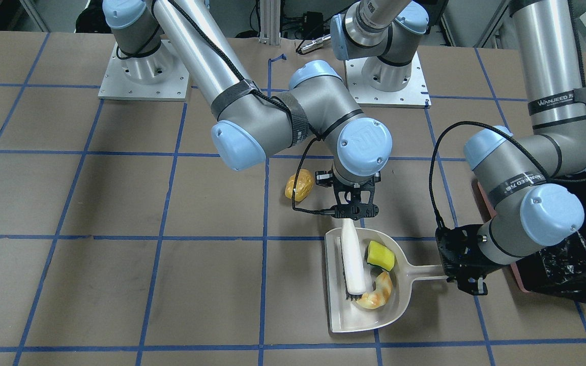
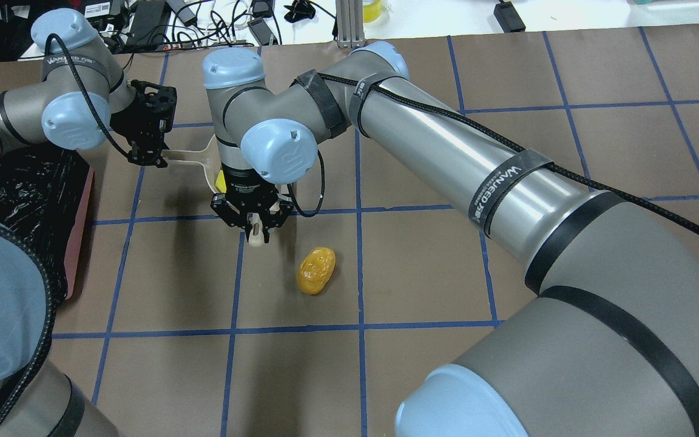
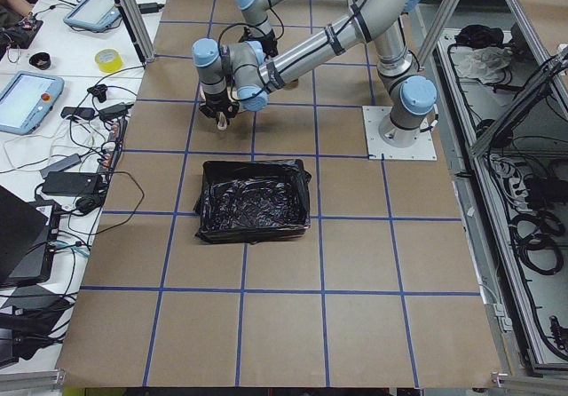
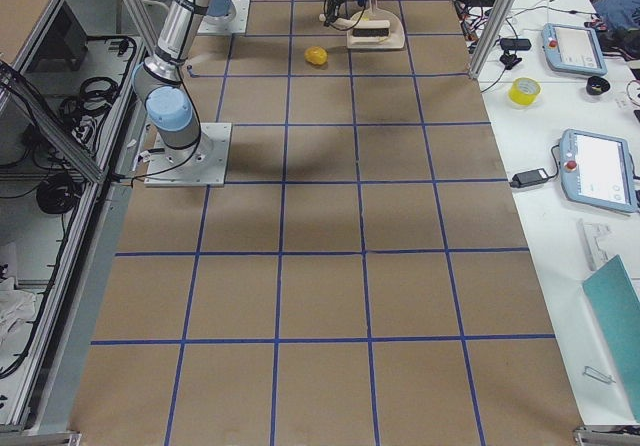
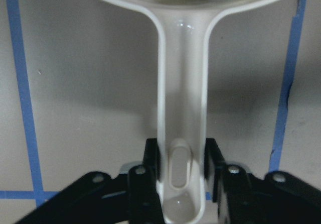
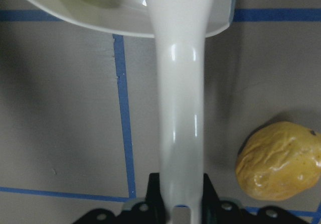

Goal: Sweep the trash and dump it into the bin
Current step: 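Move the brush behind the yellow toy with the right gripper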

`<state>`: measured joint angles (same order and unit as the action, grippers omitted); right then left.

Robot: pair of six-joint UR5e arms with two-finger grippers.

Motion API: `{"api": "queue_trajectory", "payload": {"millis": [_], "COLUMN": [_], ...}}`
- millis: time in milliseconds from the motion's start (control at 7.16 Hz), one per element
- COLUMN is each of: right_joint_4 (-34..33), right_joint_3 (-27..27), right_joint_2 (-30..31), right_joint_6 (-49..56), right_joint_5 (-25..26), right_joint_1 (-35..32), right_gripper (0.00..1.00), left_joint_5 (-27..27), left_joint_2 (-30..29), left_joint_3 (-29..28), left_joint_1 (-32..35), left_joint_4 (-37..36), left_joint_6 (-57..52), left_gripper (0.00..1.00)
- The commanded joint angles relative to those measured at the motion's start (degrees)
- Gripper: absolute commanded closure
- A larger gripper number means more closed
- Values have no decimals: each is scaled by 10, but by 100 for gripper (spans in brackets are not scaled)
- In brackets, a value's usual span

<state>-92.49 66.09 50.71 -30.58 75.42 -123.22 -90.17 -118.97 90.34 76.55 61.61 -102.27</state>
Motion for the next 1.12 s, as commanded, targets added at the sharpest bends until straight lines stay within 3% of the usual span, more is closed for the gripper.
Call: {"api": "queue_trajectory", "payload": {"millis": [0,140,419,977], "right_joint_4": [61,116,127,46], "right_joint_3": [7,26,128,393], "right_joint_2": [45,80,173,350], "right_joint_6": [1,-7,-38,-80], "right_joint_5": [69,73,76,99], "right_joint_1": [13,22,30,47], "right_gripper": [100,100,100,100], "left_joint_5": [0,0,-3,-68], "left_joint_2": [1,6,17,84], "left_joint_3": [1,2,11,90], "left_joint_1": [0,-1,0,6], "left_joint_4": [1,3,6,7], "left_joint_6": [-4,-12,-16,-70], "left_gripper": [93,93,93,97]}}
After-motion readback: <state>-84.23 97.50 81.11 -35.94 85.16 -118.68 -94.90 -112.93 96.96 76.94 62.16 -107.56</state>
